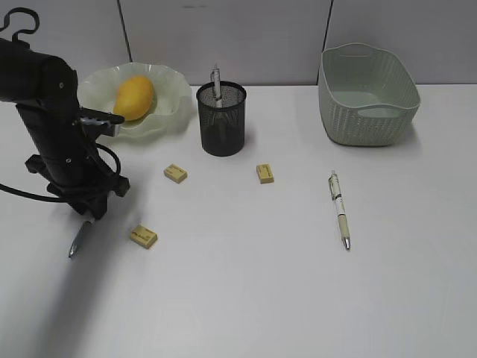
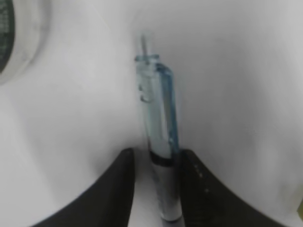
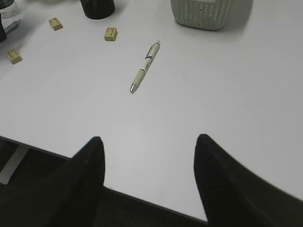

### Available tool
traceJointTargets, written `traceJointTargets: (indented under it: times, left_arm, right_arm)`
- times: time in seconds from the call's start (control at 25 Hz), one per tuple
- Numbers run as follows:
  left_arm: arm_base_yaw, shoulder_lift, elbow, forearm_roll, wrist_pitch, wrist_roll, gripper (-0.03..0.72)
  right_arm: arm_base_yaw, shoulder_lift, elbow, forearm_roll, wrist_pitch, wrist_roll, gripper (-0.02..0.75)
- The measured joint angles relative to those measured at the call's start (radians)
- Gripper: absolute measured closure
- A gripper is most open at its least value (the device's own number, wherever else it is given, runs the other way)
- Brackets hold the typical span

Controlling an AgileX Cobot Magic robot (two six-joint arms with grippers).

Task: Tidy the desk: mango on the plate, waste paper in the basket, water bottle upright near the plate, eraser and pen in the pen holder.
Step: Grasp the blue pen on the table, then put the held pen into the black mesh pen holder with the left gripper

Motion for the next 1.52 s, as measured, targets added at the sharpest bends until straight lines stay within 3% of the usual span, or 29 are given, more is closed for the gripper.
traceJointTargets:
  times: [0.32,0.68,1.0,1.2,1.52]
  left_arm:
    - [0.000,0.001,-0.003,0.005,0.021,-0.010,0.586]
    - [0.000,-0.021,-0.079,-0.048,0.166,-0.011,0.586]
    - [-0.073,-0.110,-0.297,-0.104,0.152,-0.011,0.586]
    - [-0.137,-0.110,-0.431,-0.129,0.000,-0.011,0.586]
    - [-0.160,-0.085,-0.448,-0.265,-0.407,-0.011,0.586]
  right_arm:
    - [0.000,0.000,0.000,0.000,0.000,0.000,0.260]
    - [0.000,0.000,0.000,0.000,0.000,0.000,0.260]
    - [0.000,0.000,0.000,0.000,0.000,0.000,0.260]
    - [0.000,0.000,0.000,0.000,0.000,0.000,0.260]
    - [0.000,0.000,0.000,0.000,0.000,0.000,0.260]
